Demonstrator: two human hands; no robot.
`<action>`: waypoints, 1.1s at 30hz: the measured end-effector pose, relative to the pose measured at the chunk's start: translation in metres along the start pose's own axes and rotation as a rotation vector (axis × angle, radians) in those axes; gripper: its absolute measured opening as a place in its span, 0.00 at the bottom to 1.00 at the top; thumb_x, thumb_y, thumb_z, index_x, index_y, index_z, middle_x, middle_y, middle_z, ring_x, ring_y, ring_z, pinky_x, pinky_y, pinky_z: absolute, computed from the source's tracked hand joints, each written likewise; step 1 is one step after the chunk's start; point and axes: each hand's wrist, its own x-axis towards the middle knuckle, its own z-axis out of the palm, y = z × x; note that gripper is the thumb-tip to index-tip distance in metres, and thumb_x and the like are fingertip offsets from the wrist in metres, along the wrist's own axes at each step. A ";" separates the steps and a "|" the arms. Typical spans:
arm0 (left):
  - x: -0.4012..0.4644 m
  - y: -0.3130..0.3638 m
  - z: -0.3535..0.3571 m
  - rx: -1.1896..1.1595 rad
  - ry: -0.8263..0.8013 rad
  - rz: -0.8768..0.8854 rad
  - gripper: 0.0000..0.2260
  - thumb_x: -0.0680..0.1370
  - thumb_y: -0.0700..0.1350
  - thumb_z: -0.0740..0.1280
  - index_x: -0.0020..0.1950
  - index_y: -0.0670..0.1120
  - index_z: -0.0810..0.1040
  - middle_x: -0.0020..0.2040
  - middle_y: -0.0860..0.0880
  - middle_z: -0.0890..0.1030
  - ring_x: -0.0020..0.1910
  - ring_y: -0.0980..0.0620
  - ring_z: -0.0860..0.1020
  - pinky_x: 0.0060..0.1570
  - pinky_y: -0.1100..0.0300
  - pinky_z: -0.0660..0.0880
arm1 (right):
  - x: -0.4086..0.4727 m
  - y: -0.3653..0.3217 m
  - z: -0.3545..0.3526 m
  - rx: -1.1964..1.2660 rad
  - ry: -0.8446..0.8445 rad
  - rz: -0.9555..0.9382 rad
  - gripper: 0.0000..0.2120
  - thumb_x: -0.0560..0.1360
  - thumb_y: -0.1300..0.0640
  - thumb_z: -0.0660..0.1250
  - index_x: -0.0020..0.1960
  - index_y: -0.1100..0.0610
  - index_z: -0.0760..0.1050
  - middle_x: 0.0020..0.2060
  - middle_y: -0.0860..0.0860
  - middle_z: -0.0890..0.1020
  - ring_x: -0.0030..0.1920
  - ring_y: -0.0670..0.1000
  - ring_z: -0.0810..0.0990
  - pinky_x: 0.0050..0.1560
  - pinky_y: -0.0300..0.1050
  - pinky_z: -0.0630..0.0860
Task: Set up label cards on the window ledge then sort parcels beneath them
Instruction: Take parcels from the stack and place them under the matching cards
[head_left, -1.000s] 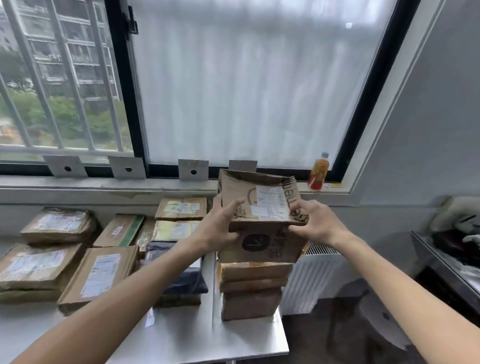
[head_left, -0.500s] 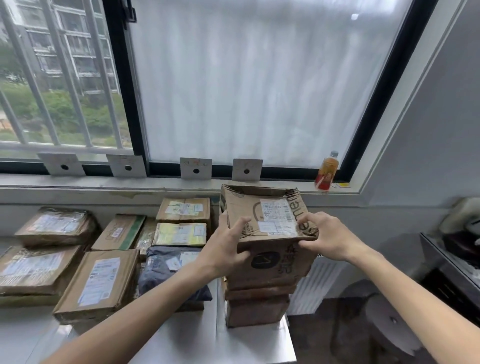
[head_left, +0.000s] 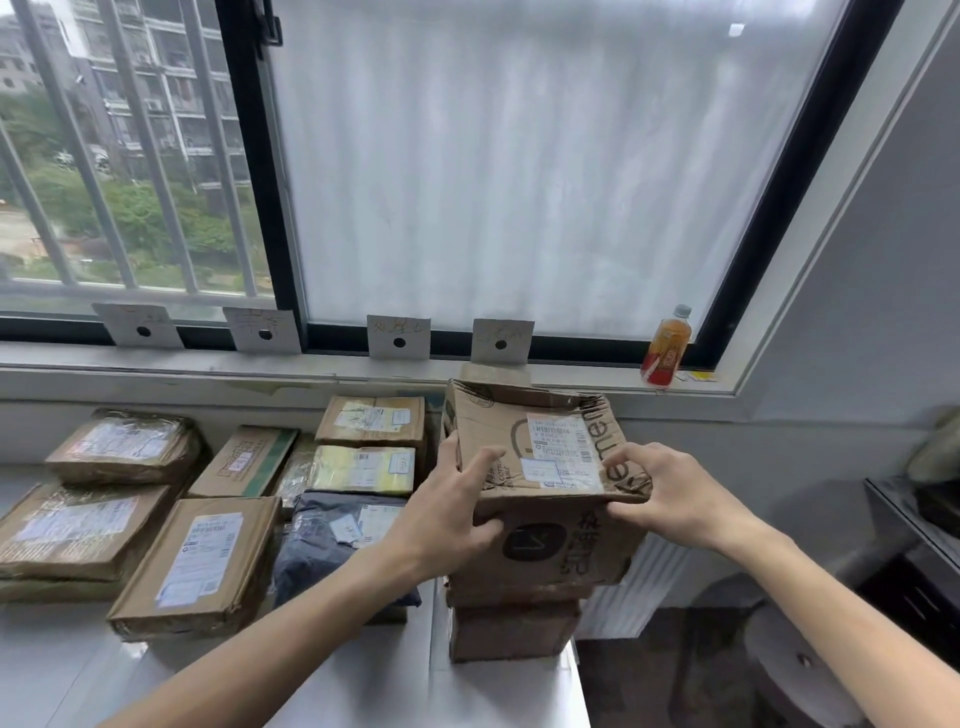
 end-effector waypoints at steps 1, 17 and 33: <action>0.001 -0.001 0.002 -0.007 -0.011 -0.006 0.32 0.74 0.47 0.71 0.74 0.55 0.61 0.73 0.47 0.57 0.66 0.45 0.72 0.69 0.55 0.70 | 0.001 0.001 0.001 -0.002 0.000 0.001 0.21 0.69 0.45 0.75 0.61 0.43 0.75 0.58 0.47 0.78 0.59 0.48 0.75 0.63 0.45 0.73; 0.032 -0.021 0.008 -0.033 -0.054 -0.054 0.33 0.74 0.45 0.73 0.74 0.54 0.62 0.72 0.47 0.57 0.65 0.46 0.72 0.68 0.54 0.72 | 0.028 0.000 0.009 0.001 0.016 0.027 0.22 0.70 0.45 0.74 0.62 0.45 0.74 0.63 0.48 0.74 0.60 0.50 0.76 0.63 0.48 0.75; 0.006 -0.001 -0.004 0.021 -0.025 -0.099 0.37 0.75 0.46 0.73 0.78 0.59 0.56 0.80 0.43 0.48 0.75 0.43 0.63 0.68 0.57 0.66 | 0.002 0.015 0.009 0.055 0.049 -0.074 0.32 0.72 0.46 0.75 0.71 0.45 0.66 0.70 0.47 0.67 0.65 0.53 0.75 0.67 0.56 0.74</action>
